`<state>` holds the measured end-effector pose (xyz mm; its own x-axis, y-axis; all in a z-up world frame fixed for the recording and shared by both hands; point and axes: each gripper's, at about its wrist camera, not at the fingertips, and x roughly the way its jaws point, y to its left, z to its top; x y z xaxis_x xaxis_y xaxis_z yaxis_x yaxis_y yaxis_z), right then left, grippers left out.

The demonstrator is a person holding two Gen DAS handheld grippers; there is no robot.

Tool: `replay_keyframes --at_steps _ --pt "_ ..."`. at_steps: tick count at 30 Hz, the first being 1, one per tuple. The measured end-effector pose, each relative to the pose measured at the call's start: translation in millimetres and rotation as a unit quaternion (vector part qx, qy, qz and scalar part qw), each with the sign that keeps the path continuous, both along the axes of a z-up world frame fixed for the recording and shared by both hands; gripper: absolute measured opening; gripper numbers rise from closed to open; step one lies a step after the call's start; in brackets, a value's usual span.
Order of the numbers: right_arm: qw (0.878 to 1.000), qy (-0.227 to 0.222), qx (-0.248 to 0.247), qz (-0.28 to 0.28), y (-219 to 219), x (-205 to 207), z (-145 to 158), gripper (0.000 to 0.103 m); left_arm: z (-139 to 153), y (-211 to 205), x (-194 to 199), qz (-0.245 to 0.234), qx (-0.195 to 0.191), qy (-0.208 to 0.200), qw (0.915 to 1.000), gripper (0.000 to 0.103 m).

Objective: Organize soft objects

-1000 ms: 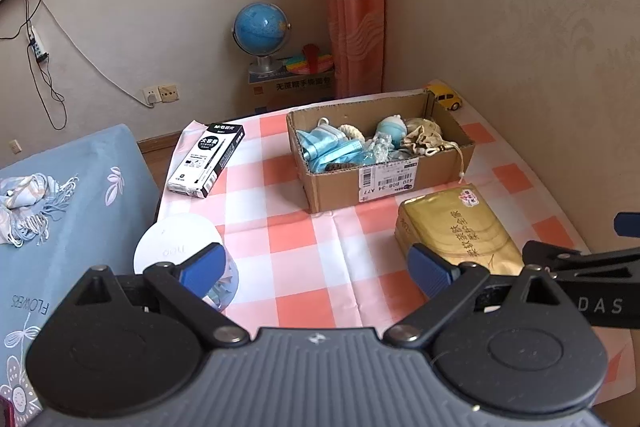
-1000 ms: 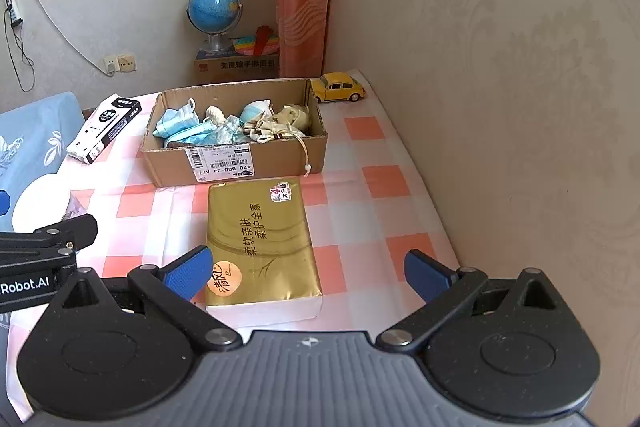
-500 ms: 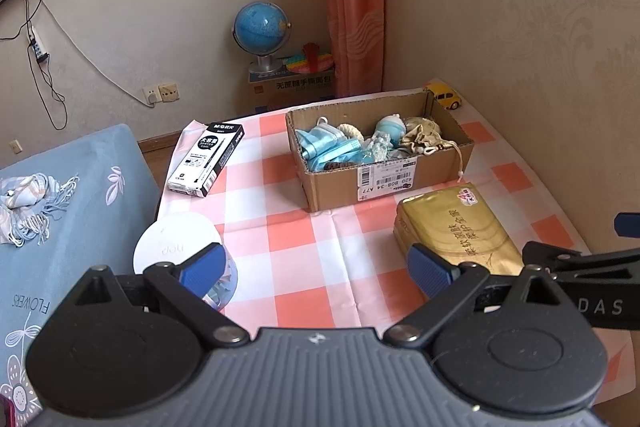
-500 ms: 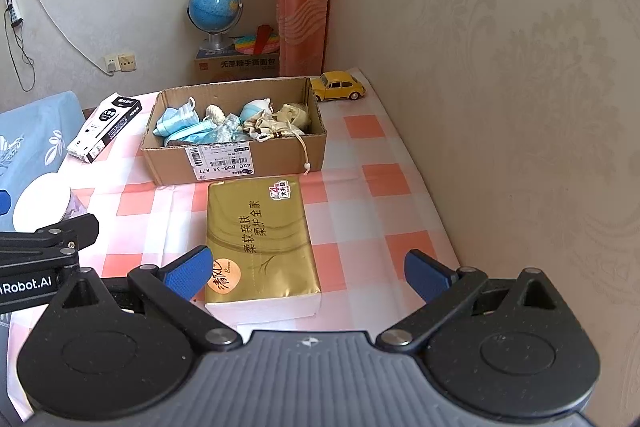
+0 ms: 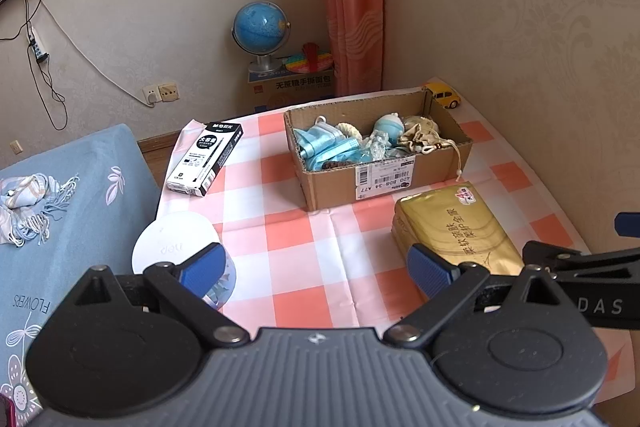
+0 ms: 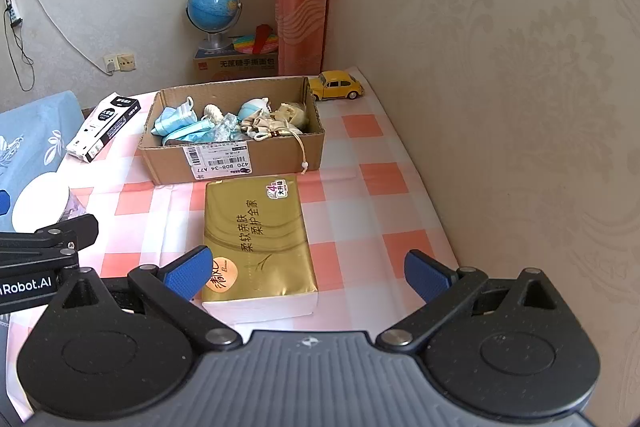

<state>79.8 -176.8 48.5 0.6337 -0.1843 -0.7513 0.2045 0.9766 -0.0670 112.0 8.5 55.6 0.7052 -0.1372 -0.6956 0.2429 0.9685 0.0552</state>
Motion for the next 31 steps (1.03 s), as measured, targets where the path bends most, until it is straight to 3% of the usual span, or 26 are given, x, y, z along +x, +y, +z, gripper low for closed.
replay_keyframes --at_steps 31 --pt "1.0 -0.001 0.001 -0.002 -5.3 -4.3 0.4 0.103 -0.4 -3.1 -2.8 0.0 0.001 0.002 1.0 0.097"
